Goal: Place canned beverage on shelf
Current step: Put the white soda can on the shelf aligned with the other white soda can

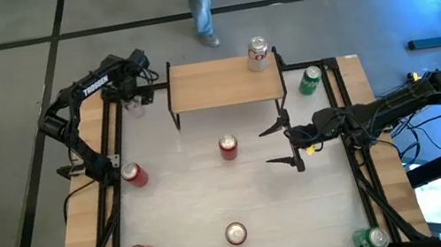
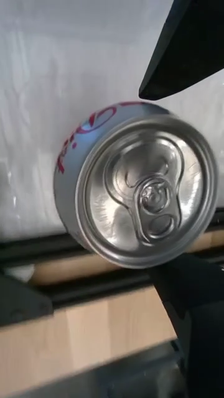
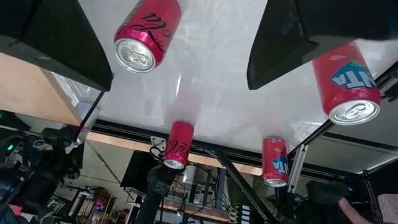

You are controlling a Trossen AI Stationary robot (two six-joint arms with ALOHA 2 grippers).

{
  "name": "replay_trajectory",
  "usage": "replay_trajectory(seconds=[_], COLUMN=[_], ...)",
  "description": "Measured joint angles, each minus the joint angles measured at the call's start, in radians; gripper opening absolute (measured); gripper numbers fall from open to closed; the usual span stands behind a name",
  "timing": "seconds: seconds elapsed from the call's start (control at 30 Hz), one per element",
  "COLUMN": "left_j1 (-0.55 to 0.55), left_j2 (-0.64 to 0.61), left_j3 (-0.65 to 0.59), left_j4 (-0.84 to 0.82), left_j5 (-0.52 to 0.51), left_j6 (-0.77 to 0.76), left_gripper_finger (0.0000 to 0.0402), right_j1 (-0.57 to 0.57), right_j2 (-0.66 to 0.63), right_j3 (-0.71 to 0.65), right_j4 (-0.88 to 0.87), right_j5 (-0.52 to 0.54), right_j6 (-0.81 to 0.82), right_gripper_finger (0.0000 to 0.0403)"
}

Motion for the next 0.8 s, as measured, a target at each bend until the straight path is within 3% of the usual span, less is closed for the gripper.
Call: replay_trajectory(seconds=[0.5,0.8], left_j1=[0.0,0.0], left_j2=[0.0,0.0], left_j3=[-0.002,-0.002], left_j4=[0.093,0.119], left_j5=[0.019,0.027], left_j6=[0.007,0.018], left_gripper_finger=[0.0386,0.0318], right_j1=[0.0,0.0], right_j2=[0.0,0.0], right_j3=[0.0,0.0], right_j4=[0.0,0.0], right_j5=[0.0,0.0], right_j6=[-0.002,-0.002], right_gripper_finger=[0.0372,0.0372])
